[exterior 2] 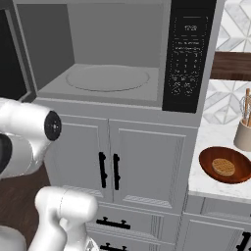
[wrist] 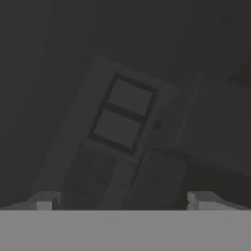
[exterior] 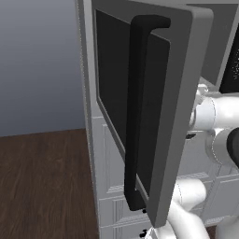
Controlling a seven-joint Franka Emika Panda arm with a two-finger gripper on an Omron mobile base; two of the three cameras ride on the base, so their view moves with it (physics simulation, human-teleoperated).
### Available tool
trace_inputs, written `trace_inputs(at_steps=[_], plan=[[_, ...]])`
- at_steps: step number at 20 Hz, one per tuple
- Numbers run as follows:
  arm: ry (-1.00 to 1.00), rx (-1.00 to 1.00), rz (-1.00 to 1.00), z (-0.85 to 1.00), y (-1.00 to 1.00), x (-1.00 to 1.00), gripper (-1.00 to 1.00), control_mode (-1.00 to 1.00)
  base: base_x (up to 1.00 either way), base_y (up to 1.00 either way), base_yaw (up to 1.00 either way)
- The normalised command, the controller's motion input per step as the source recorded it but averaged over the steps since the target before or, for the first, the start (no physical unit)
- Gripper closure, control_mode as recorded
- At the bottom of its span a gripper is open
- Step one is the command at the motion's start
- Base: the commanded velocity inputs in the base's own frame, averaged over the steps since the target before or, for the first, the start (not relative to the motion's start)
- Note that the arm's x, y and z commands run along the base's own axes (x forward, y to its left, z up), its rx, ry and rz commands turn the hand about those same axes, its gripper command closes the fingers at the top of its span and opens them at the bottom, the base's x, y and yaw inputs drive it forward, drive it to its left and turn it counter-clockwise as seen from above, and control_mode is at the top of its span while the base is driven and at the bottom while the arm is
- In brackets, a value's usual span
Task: Open the microwave, place the bowl with waffle inside the microwave, then close the microwave door and turn it on.
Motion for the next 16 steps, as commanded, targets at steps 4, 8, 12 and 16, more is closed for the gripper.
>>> trace_inputs(at_steps=[4,8,12,16], plan=[[0.33,-0.16,-0.28,-0.14,-0.96,0.27,-1.00,-1.00,0.00,0.00,0.00],[0.42,-0.30,-0.26,-0.09,-1.00,0.51,-1.00,-1.00,0.00,0.00,0.00],[0.08,-0.23,-0.33,-0.55,-1.00,0.22,-1.00,-1.00,0.00,0.00,0.00],[0.00,-0.15,-0.35,-0.77,-1.00,0.03,-1.00,-1.00,0.00,0.00,0.00]])
